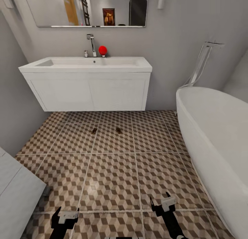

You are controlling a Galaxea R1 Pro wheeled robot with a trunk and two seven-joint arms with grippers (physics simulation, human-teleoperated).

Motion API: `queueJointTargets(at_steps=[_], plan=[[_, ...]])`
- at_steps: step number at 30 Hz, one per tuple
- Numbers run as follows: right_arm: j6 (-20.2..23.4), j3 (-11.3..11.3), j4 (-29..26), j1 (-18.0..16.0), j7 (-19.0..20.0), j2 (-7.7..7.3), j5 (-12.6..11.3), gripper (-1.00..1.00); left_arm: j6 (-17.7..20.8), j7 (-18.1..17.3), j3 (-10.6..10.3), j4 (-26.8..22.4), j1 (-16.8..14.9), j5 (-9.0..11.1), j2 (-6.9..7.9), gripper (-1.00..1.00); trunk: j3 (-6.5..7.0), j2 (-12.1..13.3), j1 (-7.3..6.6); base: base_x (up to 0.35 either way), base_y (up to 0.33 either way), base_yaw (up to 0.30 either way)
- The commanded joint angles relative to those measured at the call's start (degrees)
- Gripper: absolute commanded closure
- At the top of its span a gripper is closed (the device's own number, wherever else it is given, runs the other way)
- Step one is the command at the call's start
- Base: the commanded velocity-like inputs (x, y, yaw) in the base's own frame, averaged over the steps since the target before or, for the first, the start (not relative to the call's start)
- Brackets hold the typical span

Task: Take the four mousetraps from the cabinet in the bathroom and place them on the bathroom floor. Make sure all four end up on the same floor surface, and ensure that at least two of them are either under or directly next to the same bathroom sink.

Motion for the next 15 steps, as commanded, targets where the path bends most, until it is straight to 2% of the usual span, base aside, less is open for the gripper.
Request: queueJointTargets(at_steps=[1, 15], plan=[[-0.14, 0.53, 0.08, 0.05, -0.32, -0.24, -0.33, -1.00, -0.18, 0.23, -0.48, 0.15, -0.03, 0.18, -0.08, -1.00, 0.14, 0.40, -0.24, 0.000, 0.000, 0.000], [-0.04, 0.52, 0.06, 0.29, -0.54, -0.81, -0.41, -1.00, -0.09, 0.25, -0.48, 0.15, 0.00, 0.18, -0.25, -1.00, 2.66, 6.01, -3.31, 0.000, 0.000, 0.000]])
